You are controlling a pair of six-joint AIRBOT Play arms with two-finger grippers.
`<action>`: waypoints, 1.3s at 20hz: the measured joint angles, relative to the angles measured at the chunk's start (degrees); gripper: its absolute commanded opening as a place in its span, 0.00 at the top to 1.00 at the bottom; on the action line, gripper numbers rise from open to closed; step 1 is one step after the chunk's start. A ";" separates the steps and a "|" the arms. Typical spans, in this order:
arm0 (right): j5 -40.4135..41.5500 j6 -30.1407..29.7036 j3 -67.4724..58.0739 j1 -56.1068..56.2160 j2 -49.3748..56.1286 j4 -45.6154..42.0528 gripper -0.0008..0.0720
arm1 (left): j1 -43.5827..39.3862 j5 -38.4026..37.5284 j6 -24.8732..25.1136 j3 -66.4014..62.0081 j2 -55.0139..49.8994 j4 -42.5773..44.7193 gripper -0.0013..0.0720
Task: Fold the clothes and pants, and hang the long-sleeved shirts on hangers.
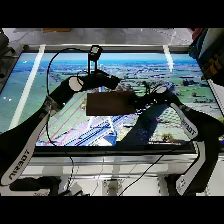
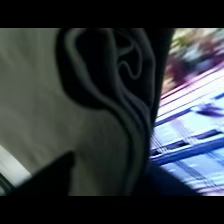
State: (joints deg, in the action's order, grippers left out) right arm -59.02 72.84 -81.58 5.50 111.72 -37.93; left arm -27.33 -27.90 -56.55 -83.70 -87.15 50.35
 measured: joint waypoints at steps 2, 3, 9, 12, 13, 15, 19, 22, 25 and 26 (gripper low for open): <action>-0.07 -2.21 -1.27 1.64 0.24 -1.16 0.97 | 0.13 -0.09 -0.02 0.00 0.00 0.61 0.41; -0.24 -2.99 -2.08 2.12 0.24 -1.25 0.97 | 0.33 -0.26 -0.02 0.00 0.11 1.14 0.76; -2.97 -4.13 -6.32 -2.10 -3.17 -2.93 0.97 | 4.68 -8.63 -0.11 0.00 4.02 13.60 0.97; -4.79 -1.53 -6.91 -8.90 -6.91 -6.43 0.97 | 8.52 -16.81 -4.00 0.00 7.87 24.55 0.97; -5.11 -0.70 -6.99 -11.63 -8.11 -7.76 0.97 | 9.75 -20.02 -5.73 0.00 9.22 27.67 0.97; -6.19 1.29 -7.13 -18.49 -10.86 -10.84 0.97 | 12.20 -27.23 -9.27 0.00 11.98 33.51 0.97; -8.63 6.36 -7.21 -33.55 -15.58 -16.96 0.97 | 16.65 -36.79 -14.32 0.00 16.94 42.10 0.97; -9.77 12.04 -6.91 -44.94 -18.88 -22.95 0.97 | 18.69 -40.33 -16.92 0.00 19.30 44.98 0.97; -10.67 21.22 -5.07 -55.19 -22.05 -30.49 0.97 | 19.47 -42.32 -18.32 0.02 20.15 46.03 0.97; -11.54 24.24 -4.28 -58.01 -22.86 -33.22 0.97 | 19.58 -42.62 -18.51 0.02 20.31 46.07 0.97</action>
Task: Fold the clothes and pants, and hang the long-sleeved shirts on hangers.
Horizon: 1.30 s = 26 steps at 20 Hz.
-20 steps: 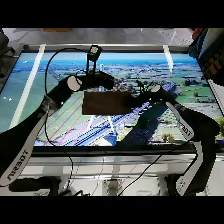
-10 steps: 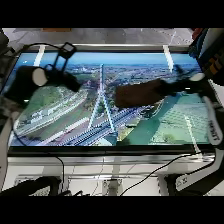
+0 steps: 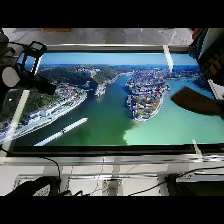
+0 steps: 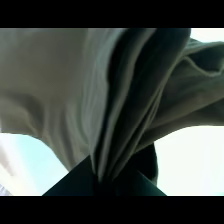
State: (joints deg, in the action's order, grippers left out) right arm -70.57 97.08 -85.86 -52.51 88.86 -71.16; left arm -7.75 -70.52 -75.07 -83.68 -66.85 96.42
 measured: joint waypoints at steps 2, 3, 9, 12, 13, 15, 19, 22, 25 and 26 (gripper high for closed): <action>-2.19 4.98 1.77 -4.79 -1.46 -5.14 0.97 | 0.15 -0.50 -0.44 0.00 0.17 -0.02 0.97; -3.21 6.62 2.64 -6.58 -1.97 -7.23 0.97 | 0.24 -0.68 -0.52 0.00 0.24 -0.09 0.97; -8.04 10.80 5.16 -11.72 -3.17 -12.70 0.05 | 0.28 -1.07 -0.83 0.00 0.33 -0.72 0.97; -11.04 11.06 5.42 -12.24 -3.32 -13.51 0.05 | 0.28 -1.09 -0.83 0.00 0.33 -0.74 0.97; -12.13 11.08 5.46 -12.28 -3.50 -13.62 0.05 | 0.28 -1.11 -0.83 0.00 0.33 -0.79 0.97; -13.40 10.03 5.53 -12.09 -4.31 -13.66 0.22 | 0.28 -1.11 -0.83 0.00 0.33 -0.81 0.97; -12.07 6.93 5.57 -8.85 -8.59 -7.65 0.66 | 0.28 -1.14 -0.83 0.00 0.33 -0.87 0.97; -9.11 3.85 5.57 -2.64 -13.46 0.02 0.66 | 0.28 -1.16 -0.83 0.00 0.33 -0.87 0.97; -6.91 -0.33 5.57 6.60 -19.08 4.52 0.67 | 0.28 -1.16 -0.83 0.00 0.33 -0.87 0.97; -6.36 -2.10 5.57 10.08 -21.03 5.57 0.66 | 0.28 -1.14 -0.83 0.00 0.33 -0.87 0.97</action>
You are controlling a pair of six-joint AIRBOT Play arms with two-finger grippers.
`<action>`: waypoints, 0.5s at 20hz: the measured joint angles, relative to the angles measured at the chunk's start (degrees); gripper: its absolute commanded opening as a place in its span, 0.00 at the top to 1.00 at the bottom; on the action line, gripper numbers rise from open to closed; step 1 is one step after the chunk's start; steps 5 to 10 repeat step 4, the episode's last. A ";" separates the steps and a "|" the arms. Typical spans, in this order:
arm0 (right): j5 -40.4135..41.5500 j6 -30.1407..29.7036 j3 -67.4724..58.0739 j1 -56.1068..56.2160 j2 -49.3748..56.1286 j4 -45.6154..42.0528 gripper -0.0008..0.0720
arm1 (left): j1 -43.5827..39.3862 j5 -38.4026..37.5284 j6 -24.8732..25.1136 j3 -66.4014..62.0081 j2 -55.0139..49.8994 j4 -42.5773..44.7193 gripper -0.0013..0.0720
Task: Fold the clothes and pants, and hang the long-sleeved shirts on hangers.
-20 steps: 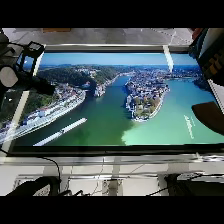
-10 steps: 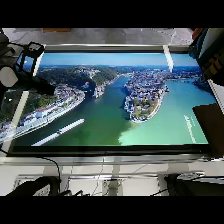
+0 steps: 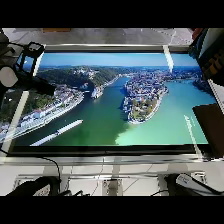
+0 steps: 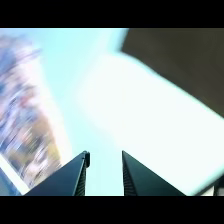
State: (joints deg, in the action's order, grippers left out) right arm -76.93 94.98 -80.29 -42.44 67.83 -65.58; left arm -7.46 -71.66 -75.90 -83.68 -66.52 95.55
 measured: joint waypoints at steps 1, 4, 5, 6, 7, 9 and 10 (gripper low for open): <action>0.24 -2.03 0.00 3.89 -2.34 1.03 0.66 | 0.00 -0.02 0.00 0.00 0.00 0.00 0.97; 1.44 -7.15 0.00 14.10 -8.39 2.21 0.66 | 0.00 -0.02 0.00 0.00 0.00 0.00 0.97; 1.44 -7.15 0.00 14.10 -8.39 2.21 0.66 | 0.00 -0.02 0.00 0.00 0.00 0.00 0.97; 1.44 -7.15 0.00 14.10 -8.39 2.21 0.66 | 0.00 -0.02 0.00 0.00 0.00 0.00 0.97; 1.44 -7.15 0.00 14.10 -8.39 2.21 0.66 | 0.00 -0.02 0.00 0.00 0.00 0.00 0.97; 1.44 -7.15 0.00 14.10 -8.39 2.21 0.66 | 0.00 -0.02 0.00 0.00 0.00 0.00 0.97; 1.44 -7.15 0.00 14.10 -8.39 2.21 0.66 | 0.00 -0.02 0.00 0.00 0.00 0.00 0.97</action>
